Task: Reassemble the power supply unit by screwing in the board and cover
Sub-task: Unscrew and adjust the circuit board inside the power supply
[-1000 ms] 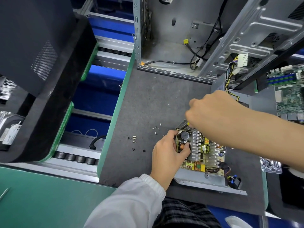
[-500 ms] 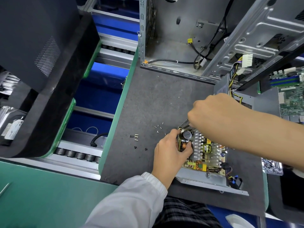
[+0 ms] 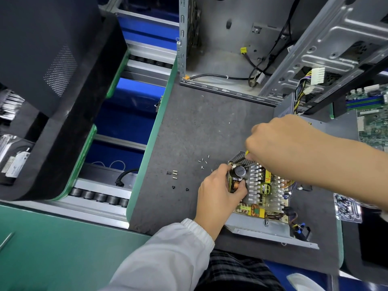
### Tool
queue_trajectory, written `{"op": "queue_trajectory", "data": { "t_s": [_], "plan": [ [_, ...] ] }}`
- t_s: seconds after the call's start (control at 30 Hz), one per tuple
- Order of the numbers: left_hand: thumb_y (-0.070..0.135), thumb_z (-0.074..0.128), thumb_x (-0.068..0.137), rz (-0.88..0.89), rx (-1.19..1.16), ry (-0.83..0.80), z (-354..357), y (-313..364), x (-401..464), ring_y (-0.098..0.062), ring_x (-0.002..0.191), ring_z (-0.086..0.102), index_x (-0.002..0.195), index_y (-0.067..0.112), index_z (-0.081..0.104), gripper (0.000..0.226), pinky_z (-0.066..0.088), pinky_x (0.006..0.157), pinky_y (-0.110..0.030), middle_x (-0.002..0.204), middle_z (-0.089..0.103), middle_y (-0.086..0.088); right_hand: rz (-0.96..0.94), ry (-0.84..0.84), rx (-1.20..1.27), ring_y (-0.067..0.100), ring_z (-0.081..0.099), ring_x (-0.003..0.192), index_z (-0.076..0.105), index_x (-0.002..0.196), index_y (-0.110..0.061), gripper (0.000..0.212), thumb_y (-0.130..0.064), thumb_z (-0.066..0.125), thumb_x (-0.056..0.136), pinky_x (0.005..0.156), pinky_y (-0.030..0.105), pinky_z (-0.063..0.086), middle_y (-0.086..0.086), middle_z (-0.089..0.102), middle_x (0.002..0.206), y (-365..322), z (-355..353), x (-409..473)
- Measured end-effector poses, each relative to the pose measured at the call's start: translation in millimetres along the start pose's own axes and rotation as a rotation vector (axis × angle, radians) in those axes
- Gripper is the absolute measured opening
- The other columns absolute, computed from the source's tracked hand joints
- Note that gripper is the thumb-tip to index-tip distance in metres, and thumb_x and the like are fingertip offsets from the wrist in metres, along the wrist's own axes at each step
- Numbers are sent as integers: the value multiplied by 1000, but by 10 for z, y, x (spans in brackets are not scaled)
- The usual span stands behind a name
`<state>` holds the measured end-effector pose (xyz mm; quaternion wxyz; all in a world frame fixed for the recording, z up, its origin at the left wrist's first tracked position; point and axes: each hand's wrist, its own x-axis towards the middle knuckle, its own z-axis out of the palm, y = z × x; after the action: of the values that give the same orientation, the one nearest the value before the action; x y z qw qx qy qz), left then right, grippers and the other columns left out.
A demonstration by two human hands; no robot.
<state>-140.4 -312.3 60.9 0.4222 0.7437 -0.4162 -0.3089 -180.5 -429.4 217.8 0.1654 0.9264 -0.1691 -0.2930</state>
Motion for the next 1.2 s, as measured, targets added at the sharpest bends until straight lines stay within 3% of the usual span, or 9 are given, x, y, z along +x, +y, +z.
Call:
{"op": "queue_trajectory", "data": {
  "t_s": [0.13,0.27,0.4,0.57,0.77,0.97,1.07,1.13,1.2],
  "plan": [
    [30,72,83,6,2,5,-1,-2,-1,-9,60,43,106,16,63,28,49,62,-34,60,39,12,-29,9,-57,19,40,54,25,62,-21,44,-25,52,95,41,25,15,-5,34,65,22,-1,12],
    [29,72,83,4,-3,6,3,-6,-1,-9,60,42,110,16,62,32,48,62,-32,61,39,13,-54,4,-67,24,63,78,24,62,-19,44,-24,51,96,42,25,16,-3,30,65,10,-10,29],
    [30,72,83,5,4,7,-2,-5,-2,-8,58,42,111,17,62,33,48,61,-30,61,39,13,-62,-19,-56,25,61,75,24,62,-19,43,-21,51,96,42,26,18,-3,30,64,-20,3,11],
    [30,71,83,2,5,8,-1,-3,0,-10,59,44,107,16,62,29,50,62,-36,60,40,11,-17,-1,-36,18,30,50,25,62,-19,42,-21,52,94,41,25,16,-3,34,66,-1,-20,-23],
    [30,71,83,15,10,13,-5,-3,-3,-8,58,42,107,16,63,28,48,60,-32,60,39,13,-9,0,0,16,25,47,26,62,-19,42,-21,51,96,41,26,16,-3,33,67,-13,-22,-6],
    [30,70,85,18,24,6,-7,-12,-2,-8,62,42,112,15,64,32,47,64,-30,64,38,14,-41,17,-31,21,41,56,28,62,-19,41,-20,53,95,42,25,17,-3,34,65,-11,-12,12],
    [32,70,85,19,35,-1,-23,-4,-6,-8,62,44,112,16,64,32,46,62,-27,65,40,14,-84,44,-28,25,61,76,25,62,-18,43,-21,53,95,43,24,18,-3,38,67,6,-14,67],
    [35,72,84,-7,6,-10,-47,-26,6,-9,60,47,109,18,64,32,48,61,-28,65,45,12,-110,59,-10,27,64,87,24,63,-18,43,-21,52,95,46,25,23,0,52,77,11,-23,121],
    [37,76,81,-54,-77,0,-87,-69,52,-8,59,49,106,20,64,33,46,61,-22,65,52,7,-124,61,1,28,65,91,26,63,-18,42,-21,52,95,51,27,29,0,52,83,9,-31,158]
  ]
}}
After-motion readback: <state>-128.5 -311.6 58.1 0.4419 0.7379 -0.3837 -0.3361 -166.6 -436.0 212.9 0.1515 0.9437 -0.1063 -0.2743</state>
